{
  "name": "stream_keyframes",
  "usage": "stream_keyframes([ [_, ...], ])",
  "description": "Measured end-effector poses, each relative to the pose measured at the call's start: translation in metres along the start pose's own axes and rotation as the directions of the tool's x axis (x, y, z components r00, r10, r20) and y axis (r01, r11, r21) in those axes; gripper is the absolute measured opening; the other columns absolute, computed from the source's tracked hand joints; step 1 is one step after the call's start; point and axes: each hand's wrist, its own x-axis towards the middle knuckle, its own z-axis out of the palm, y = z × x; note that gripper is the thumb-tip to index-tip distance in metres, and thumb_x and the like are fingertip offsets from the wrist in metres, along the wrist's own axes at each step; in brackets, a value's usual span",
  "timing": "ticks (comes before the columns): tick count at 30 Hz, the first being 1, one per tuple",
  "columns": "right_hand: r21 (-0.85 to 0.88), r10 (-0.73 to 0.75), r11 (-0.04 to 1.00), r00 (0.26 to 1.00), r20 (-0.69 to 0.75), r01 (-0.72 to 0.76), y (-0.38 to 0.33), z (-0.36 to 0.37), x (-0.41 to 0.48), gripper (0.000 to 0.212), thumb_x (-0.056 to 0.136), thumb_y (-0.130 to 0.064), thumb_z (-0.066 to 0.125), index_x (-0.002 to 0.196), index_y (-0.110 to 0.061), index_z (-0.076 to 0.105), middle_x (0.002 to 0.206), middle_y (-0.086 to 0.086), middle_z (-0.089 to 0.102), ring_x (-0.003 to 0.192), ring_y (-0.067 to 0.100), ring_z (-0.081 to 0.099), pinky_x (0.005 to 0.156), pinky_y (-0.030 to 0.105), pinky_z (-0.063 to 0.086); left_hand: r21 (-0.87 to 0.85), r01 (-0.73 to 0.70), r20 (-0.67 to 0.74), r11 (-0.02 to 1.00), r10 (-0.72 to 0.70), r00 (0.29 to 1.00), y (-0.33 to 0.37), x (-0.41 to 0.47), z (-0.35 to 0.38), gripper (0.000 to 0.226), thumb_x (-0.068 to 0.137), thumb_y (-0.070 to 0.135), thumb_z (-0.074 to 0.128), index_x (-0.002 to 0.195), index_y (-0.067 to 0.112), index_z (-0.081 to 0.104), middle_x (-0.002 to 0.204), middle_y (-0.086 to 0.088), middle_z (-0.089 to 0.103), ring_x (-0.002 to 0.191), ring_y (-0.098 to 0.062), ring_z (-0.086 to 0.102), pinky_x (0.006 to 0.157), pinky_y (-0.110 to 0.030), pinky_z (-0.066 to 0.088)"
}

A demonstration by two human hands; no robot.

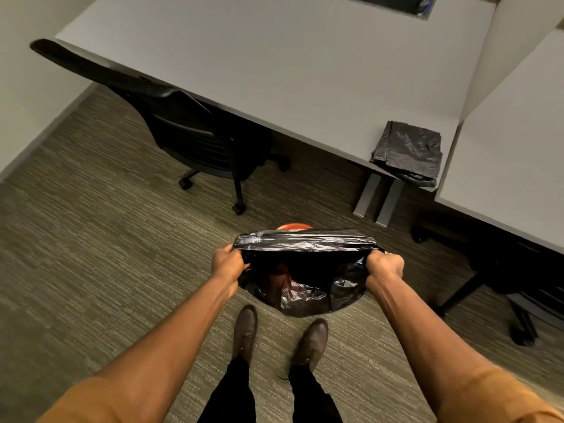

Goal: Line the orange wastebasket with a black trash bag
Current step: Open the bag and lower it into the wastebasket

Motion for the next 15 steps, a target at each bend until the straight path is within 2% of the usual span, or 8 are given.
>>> stream_keyframes([
  [2,0.106,0.104,0.989,0.994,0.019,-0.105,0.012,0.019,0.019,0.033,0.087,-0.014,0.058,0.115,-0.004,0.073,0.119,0.010,0.070,0.101,0.027,0.066,0.084,0.032,0.055,-0.076,0.036,0.020,0.996,-0.034,0.999,-0.003,0.011,0.005,0.033,0.107,-0.009,0.049,0.131,-0.005,0.072,0.102,-0.010,0.078,0.105,-0.030,0.073,0.105,-0.048,0.060],
  [4,0.113,0.098,0.989,0.995,0.006,-0.098,0.017,0.035,0.026,0.039,0.090,-0.015,0.061,0.125,-0.002,0.073,0.122,0.012,0.071,0.109,0.032,0.070,0.082,0.029,0.050,-0.142,0.090,0.042,0.986,-0.085,0.996,-0.005,0.024,0.010,0.034,0.108,-0.008,0.050,0.135,-0.008,0.070,0.116,-0.019,0.078,0.113,-0.035,0.074,0.108,-0.052,0.058],
  [6,-0.009,-0.004,1.000,0.994,-0.107,0.003,0.021,0.046,0.029,0.034,0.100,-0.015,0.063,0.127,0.002,0.072,0.128,0.021,0.073,0.119,0.040,0.069,0.087,0.034,0.049,-0.180,0.144,0.052,0.973,-0.137,0.989,-0.010,0.041,0.014,0.033,0.108,-0.007,0.049,0.135,-0.008,0.069,0.129,-0.025,0.076,0.124,-0.040,0.072,0.108,-0.054,0.058],
  [9,-0.206,-0.143,0.971,0.984,-0.106,0.119,0.029,0.064,0.046,0.034,0.100,-0.028,0.062,0.119,-0.005,0.077,0.127,0.024,0.074,0.120,0.045,0.068,0.097,0.043,0.053,-0.211,0.177,0.068,0.961,-0.166,0.984,-0.024,0.082,0.018,0.034,0.110,-0.001,0.048,0.138,-0.006,0.068,0.134,-0.025,0.074,0.129,-0.040,0.071,0.094,-0.048,0.064],
  [12,-0.338,-0.159,0.932,0.985,-0.068,0.128,0.046,0.086,0.078,0.048,0.095,-0.045,0.062,0.120,-0.007,0.076,0.129,0.023,0.073,0.120,0.044,0.068,0.098,0.045,0.053,-0.124,0.197,0.090,0.973,-0.187,0.978,-0.048,0.132,0.023,0.036,0.113,0.018,0.047,0.139,0.004,0.069,0.138,-0.019,0.074,0.116,-0.033,0.074,0.073,-0.039,0.063],
  [15,-0.372,-0.129,0.924,0.988,-0.089,0.088,0.073,0.105,0.119,0.062,0.093,-0.052,0.060,0.128,-0.002,0.071,0.134,0.025,0.071,0.123,0.045,0.067,0.101,0.046,0.052,0.037,0.210,0.108,0.977,-0.213,0.971,-0.074,0.176,0.032,0.033,0.113,0.038,0.047,0.127,0.018,0.069,0.132,-0.012,0.076,0.109,-0.028,0.069,0.073,-0.037,0.056],
])
